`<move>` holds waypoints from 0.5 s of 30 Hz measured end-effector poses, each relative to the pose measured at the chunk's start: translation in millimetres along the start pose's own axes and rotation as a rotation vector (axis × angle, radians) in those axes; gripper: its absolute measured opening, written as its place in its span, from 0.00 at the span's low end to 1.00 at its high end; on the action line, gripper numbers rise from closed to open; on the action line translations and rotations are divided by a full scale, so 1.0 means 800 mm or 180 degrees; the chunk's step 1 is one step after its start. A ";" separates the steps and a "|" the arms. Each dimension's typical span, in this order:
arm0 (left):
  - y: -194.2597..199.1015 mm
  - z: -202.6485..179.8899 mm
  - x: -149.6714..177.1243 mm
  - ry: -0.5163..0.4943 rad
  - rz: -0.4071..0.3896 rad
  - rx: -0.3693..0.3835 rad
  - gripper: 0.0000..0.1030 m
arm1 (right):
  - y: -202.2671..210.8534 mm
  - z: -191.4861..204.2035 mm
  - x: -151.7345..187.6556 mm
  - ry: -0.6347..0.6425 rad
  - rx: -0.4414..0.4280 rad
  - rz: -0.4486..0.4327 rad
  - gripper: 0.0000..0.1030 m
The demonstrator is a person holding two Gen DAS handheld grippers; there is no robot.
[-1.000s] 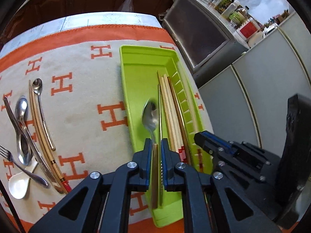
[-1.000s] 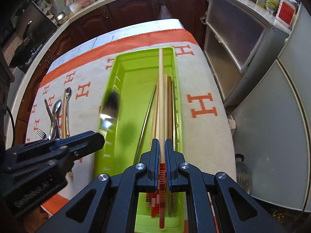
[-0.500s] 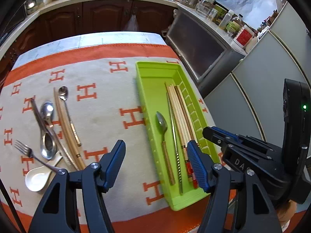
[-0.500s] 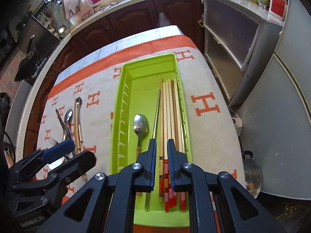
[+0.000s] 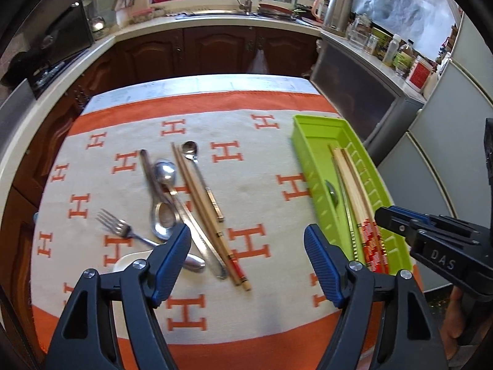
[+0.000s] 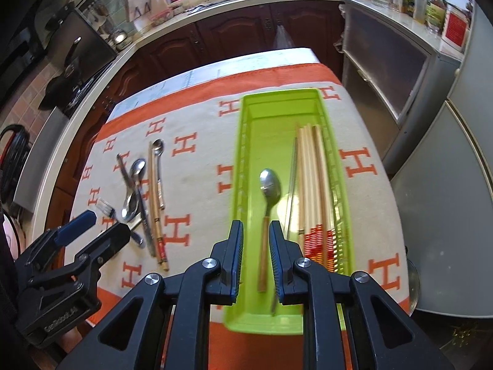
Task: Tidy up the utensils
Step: 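Move both open tools back toward the remaining utensils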
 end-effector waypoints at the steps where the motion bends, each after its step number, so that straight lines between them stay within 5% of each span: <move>1: 0.002 0.005 0.002 0.0009 -0.0016 -0.0039 0.72 | 0.000 0.007 0.002 0.0041 -0.0003 0.0004 0.17; 15: 0.012 0.086 0.018 0.0154 -0.0205 -0.0341 0.74 | -0.014 0.100 0.003 0.0490 -0.0140 0.0198 0.17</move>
Point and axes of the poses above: each gripper's, at about its wrist camera, not at the fingertips, and y roughly against the way its jaws point, z to its left, x to its underside, the point moved 5 cm from there along -y, roughly the way its jaws point, and after that the axes turned 11 degrees about z, right-handed, at the moved point
